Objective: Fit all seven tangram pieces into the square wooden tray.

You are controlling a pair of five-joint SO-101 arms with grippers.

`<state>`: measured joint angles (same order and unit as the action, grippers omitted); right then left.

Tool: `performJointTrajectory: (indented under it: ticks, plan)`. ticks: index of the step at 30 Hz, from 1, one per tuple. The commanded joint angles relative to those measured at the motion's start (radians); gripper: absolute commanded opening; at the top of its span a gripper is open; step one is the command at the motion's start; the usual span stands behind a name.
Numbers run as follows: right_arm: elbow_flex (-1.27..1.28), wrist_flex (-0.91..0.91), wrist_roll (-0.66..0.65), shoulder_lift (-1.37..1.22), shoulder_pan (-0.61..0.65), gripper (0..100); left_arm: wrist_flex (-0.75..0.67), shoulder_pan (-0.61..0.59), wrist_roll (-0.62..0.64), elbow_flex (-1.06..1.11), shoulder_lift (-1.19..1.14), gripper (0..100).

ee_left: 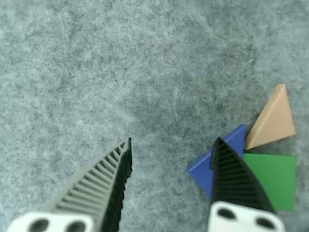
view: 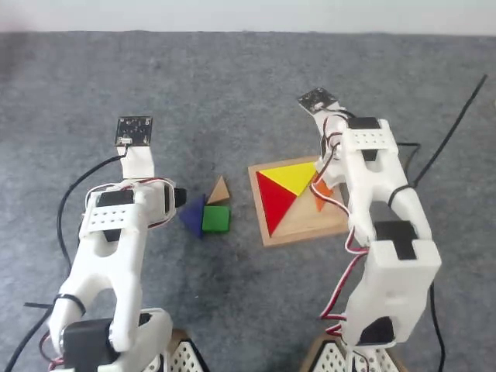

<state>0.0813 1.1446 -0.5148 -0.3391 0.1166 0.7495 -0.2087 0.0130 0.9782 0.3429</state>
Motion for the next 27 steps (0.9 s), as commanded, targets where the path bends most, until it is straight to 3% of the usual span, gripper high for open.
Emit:
performJointTrajectory:
  ticks: [1, 10, 14, 18, 21, 24, 27]
  plan:
    - [0.055, 0.022, 0.012, 0.151, -0.002, 27.0, 0.003, 0.002, 0.006, -0.013, 0.015, 26]
    - [0.112, 0.154, 0.012, 0.572, -0.024, 27.1, 0.000, 0.000, 0.006, -0.016, 0.009, 26]
    - [0.167, 0.191, -0.012, 0.556, -0.108, 27.0, 0.003, 0.000, 0.006, -0.016, 0.008, 26]
    - [0.226, 0.105, -0.060, 0.495, -0.255, 27.0, 0.003, 0.000, 0.006, -0.012, 0.006, 26]
    - [0.285, 0.093, -0.118, 0.473, -0.272, 27.0, 0.003, 0.000, -0.003, -0.013, 0.006, 26]
    - [0.359, 0.093, -0.209, 0.512, -0.148, 27.0, 0.005, 0.000, -0.052, -0.018, 0.006, 26]
    - [0.420, 0.094, -0.221, 0.585, 0.084, 27.0, 0.005, -0.003, -0.054, -0.019, 0.006, 26]
